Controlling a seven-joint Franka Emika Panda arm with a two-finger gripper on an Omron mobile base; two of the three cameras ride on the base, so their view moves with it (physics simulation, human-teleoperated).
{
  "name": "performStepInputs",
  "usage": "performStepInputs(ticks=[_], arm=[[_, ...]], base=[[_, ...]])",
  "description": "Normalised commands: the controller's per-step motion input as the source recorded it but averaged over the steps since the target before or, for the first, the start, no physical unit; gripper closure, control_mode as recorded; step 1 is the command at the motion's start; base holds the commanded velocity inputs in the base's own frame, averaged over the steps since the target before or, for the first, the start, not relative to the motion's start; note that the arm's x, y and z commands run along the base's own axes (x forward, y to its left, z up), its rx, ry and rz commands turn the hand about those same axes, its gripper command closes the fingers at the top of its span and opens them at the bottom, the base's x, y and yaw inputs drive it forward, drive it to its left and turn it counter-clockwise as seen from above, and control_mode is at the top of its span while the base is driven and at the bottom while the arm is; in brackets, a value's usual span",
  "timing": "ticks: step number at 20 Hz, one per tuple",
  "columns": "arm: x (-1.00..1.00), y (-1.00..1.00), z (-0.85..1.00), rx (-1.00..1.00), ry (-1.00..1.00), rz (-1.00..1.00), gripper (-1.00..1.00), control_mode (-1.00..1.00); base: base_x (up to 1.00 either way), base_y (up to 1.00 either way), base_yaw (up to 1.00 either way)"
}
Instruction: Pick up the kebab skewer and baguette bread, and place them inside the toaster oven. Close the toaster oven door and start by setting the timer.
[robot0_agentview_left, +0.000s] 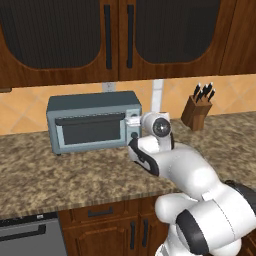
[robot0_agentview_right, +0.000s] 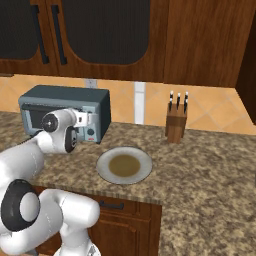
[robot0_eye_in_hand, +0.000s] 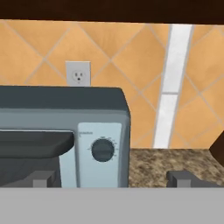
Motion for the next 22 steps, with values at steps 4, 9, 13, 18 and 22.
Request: performStepInputs(ticks=[4, 9, 13, 18, 22], arm=[[0.15, 0.0, -0.1, 0.01, 0.0, 0.0, -1.0, -1.0], [0.11, 0.0, -0.17, 0.02, 0.0, 0.0, -1.0, -1.0], [0.04, 0.0, -0.46, 0.08, 0.0, 0.01, -1.0, -1.0], [0.0, -0.03, -0.51, 0.1, -0.04, 0.02, -1.0, -1.0], [-0.01, -0.17, -0.46, 0.05, -0.01, 0.02, -1.0, -1.0]], base=[[0.0, 0.0, 0.0], [0.0, 0.0, 0.0], [0.0, 0.0, 0.0], [0.0, 0.0, 0.0], [0.0, 0.0, 0.0]])
